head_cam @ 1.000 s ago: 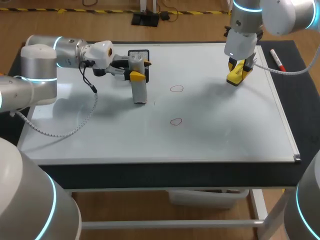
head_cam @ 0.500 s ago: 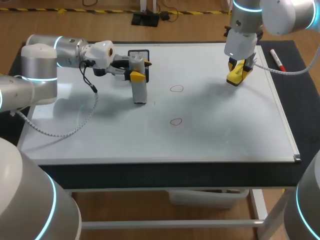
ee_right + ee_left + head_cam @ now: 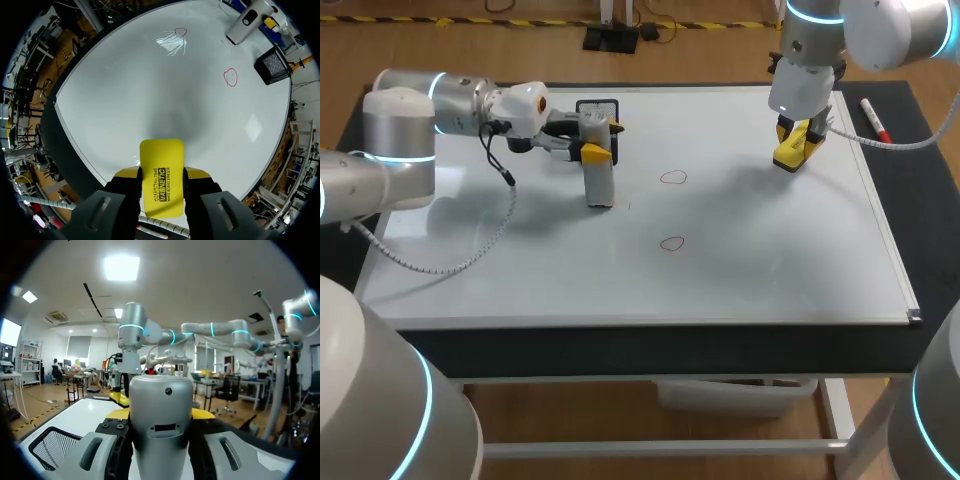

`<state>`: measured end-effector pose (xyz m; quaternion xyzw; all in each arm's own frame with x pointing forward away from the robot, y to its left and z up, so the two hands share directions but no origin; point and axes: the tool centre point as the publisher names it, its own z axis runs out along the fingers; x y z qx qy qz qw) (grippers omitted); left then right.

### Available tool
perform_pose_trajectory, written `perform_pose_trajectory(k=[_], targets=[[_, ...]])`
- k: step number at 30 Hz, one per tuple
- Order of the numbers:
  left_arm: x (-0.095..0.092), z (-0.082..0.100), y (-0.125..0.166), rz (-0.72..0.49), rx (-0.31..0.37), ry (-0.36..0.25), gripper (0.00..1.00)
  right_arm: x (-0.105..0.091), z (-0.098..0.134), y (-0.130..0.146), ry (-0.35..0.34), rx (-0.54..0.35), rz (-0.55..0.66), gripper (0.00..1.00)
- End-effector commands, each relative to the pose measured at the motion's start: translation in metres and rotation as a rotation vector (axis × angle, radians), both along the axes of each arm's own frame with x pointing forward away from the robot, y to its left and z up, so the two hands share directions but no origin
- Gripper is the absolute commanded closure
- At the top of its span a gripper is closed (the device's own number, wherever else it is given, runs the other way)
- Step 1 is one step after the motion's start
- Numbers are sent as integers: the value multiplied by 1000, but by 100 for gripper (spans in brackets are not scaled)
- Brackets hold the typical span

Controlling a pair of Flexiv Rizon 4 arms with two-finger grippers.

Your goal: Pick up the inspection probe, press it on each red-marked spot on the whiteboard one by one, put down the probe, pick up the eraser, and wipe off all the red marks.

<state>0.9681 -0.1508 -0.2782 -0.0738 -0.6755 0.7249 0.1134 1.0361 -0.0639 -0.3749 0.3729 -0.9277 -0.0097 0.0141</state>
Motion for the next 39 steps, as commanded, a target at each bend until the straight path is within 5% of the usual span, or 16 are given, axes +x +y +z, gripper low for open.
perform_pose_trajectory(k=[1, 16, 39], targets=[[0, 2, 0, -7, -4, 2, 100, 2, 1, 0, 3, -5, 2, 100], [8, 33, 28, 40, -7, -10, 100, 2, 1, 0, 3, -5, 2, 100], [71, 54, 158, 356, -1, -64, 100, 2, 1, 0, 3, -5, 2, 100]])
